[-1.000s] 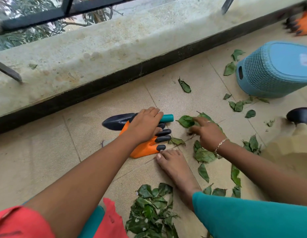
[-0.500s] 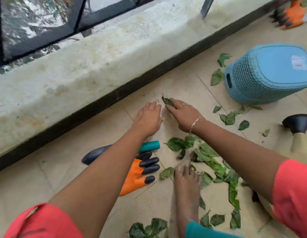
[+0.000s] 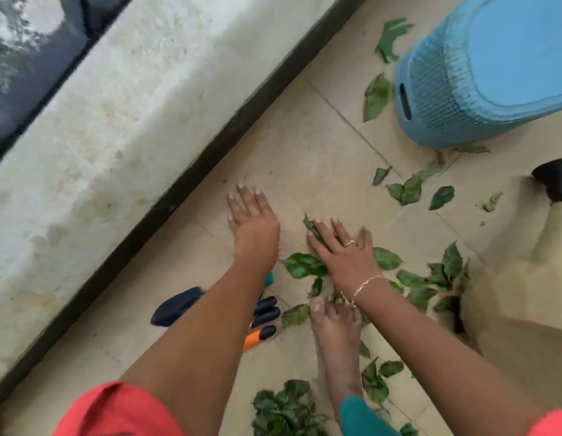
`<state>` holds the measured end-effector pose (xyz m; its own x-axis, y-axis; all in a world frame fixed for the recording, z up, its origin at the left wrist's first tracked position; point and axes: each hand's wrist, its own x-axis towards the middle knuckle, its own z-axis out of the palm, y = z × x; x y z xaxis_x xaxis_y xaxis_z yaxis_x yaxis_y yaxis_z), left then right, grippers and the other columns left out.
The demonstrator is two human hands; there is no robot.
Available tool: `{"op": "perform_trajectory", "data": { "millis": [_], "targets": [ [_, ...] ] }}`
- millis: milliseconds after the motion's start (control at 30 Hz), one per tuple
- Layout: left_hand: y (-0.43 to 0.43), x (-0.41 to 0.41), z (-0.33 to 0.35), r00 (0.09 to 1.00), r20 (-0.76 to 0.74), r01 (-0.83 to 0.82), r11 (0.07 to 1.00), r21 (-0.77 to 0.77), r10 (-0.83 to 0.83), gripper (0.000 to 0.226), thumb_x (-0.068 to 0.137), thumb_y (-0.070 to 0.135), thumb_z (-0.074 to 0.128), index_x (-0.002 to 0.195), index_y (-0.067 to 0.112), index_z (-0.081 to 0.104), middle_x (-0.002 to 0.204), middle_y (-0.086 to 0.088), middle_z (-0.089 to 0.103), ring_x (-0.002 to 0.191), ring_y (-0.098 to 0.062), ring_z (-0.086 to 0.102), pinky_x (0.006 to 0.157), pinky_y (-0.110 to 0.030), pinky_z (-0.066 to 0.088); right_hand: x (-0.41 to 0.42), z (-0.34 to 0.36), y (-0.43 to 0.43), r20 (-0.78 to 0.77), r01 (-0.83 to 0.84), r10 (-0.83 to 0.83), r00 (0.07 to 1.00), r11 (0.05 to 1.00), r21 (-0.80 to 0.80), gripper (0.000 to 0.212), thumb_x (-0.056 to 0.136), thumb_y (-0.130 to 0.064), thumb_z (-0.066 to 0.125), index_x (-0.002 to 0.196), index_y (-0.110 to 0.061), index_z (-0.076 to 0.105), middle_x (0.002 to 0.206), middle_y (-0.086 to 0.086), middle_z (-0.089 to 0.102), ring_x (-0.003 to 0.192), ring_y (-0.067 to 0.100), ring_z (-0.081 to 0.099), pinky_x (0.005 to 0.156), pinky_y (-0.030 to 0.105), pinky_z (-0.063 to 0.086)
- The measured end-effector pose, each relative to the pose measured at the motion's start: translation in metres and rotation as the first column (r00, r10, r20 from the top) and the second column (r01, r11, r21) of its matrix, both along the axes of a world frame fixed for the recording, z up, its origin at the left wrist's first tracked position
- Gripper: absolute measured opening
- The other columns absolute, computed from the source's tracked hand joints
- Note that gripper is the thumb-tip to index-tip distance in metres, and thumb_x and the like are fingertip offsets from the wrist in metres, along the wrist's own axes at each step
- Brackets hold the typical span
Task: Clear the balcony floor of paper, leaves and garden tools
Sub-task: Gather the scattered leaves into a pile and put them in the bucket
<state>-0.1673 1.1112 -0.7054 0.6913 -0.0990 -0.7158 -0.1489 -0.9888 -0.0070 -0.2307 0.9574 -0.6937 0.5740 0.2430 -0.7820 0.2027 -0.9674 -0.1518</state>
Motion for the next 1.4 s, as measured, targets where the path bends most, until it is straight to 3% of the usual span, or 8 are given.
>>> {"op": "perform_trajectory", "data": {
  "millis": [167, 367, 567, 833, 967, 1133, 1267, 1400],
  "targets": [
    [-0.005, 0.007, 0.003, 0.999, -0.050, -0.001, 0.999, 0.033, 0.003, 0.108, 0.080, 0.016, 0.071, 0.142, -0.009, -0.013, 0.143, -0.042, -0.019, 0.133, -0.060, -0.005, 0.110, -0.057, 0.019, 0.009, 0.002, -0.013, -0.104, -0.031, 0.035, 0.994, 0.999, 0.037, 0.085, 0.091, -0.005, 0.043, 0.145, -0.032, -0.017, 0.144, -0.009, -0.039, 0.141, 0.023, -0.023, 0.107, 0.064, 0.007],
    [-0.002, 0.011, 0.001, 0.996, -0.089, -0.003, 1.000, 0.008, 0.004, 0.117, 0.076, 0.023, 0.075, 0.140, -0.010, -0.018, 0.142, -0.041, -0.023, 0.133, -0.059, -0.008, 0.110, -0.056, 0.019, 0.003, -0.004, -0.014, -0.074, -0.028, 0.029, 0.997, 0.999, 0.015, 0.089, 0.091, -0.005, 0.044, 0.143, -0.036, -0.021, 0.131, -0.011, -0.047, 0.140, 0.022, -0.025, 0.105, 0.067, 0.002],
    [-0.002, 0.013, 0.007, 0.997, -0.072, -0.017, 0.998, -0.060, 0.013, 0.121, 0.071, 0.024, 0.079, 0.142, -0.010, -0.013, 0.143, -0.041, -0.020, 0.134, -0.058, -0.006, 0.110, -0.058, 0.021, 0.009, 0.005, -0.013, -0.090, -0.068, 0.062, 0.994, 0.995, -0.071, 0.095, 0.090, -0.006, 0.052, 0.143, -0.036, -0.021, 0.147, -0.008, -0.037, 0.141, 0.021, -0.023, 0.107, 0.065, 0.012],
    [0.005, 0.013, -0.001, 0.998, -0.052, -0.031, 0.992, -0.122, 0.025, 0.132, 0.062, 0.030, 0.084, 0.142, -0.010, -0.013, 0.145, -0.039, -0.021, 0.135, -0.056, -0.008, 0.108, -0.060, 0.020, 0.018, -0.001, -0.016, -0.156, -0.033, 0.022, 0.988, 0.997, -0.071, 0.094, 0.088, -0.005, 0.054, 0.143, -0.044, -0.011, 0.150, -0.014, -0.030, 0.142, 0.014, -0.019, 0.109, 0.062, 0.016],
    [0.010, 0.018, -0.009, 0.998, 0.017, 0.060, 0.992, -0.107, -0.059, 0.136, 0.058, 0.038, 0.086, 0.142, -0.011, -0.009, 0.145, -0.040, -0.016, 0.136, -0.056, -0.005, 0.109, -0.060, 0.016, 0.021, -0.004, -0.015, -0.081, 0.003, -0.006, 0.997, 0.999, -0.032, 0.091, 0.086, 0.001, 0.053, 0.146, -0.040, -0.002, 0.153, -0.012, -0.021, 0.143, 0.015, -0.015, 0.110, 0.058, 0.020],
    [0.012, 0.023, -0.018, 0.977, 0.116, 0.184, 0.982, -0.049, -0.177, 0.118, 0.053, 0.052, 0.081, 0.140, -0.007, 0.029, 0.149, -0.035, 0.012, 0.133, -0.052, 0.025, 0.106, -0.060, 0.031, 0.015, -0.012, -0.014, 0.065, 0.078, -0.080, 0.995, 0.997, 0.027, 0.085, 0.084, 0.009, 0.045, 0.147, -0.038, 0.010, 0.155, -0.013, -0.012, 0.144, 0.017, -0.011, 0.110, 0.058, 0.022],
    [0.018, 0.007, 0.000, 0.956, 0.190, 0.232, 0.972, -0.016, -0.225, 0.120, 0.068, 0.053, 0.074, 0.145, -0.009, 0.007, 0.149, -0.036, 0.005, 0.137, -0.048, 0.022, 0.111, -0.050, 0.029, -0.012, -0.003, -0.002, 0.204, 0.146, -0.150, 0.967, 0.989, 0.035, 0.074, 0.089, 0.003, 0.042, 0.147, -0.035, 0.014, 0.156, -0.011, -0.009, 0.144, 0.018, -0.004, 0.108, 0.054, 0.028],
    [0.021, -0.005, 0.002, 0.947, 0.206, 0.250, 0.968, 0.002, -0.246, 0.114, 0.075, 0.050, 0.069, 0.145, -0.009, 0.002, 0.150, -0.036, 0.002, 0.140, -0.047, 0.010, 0.115, -0.047, 0.018, -0.072, 0.000, -0.005, 0.257, 0.180, -0.163, 0.952, 0.983, -0.041, 0.065, 0.092, -0.005, 0.041, 0.147, -0.030, 0.017, 0.157, -0.007, -0.001, 0.144, 0.021, 0.005, 0.106, 0.052, 0.026]
  ]
}}
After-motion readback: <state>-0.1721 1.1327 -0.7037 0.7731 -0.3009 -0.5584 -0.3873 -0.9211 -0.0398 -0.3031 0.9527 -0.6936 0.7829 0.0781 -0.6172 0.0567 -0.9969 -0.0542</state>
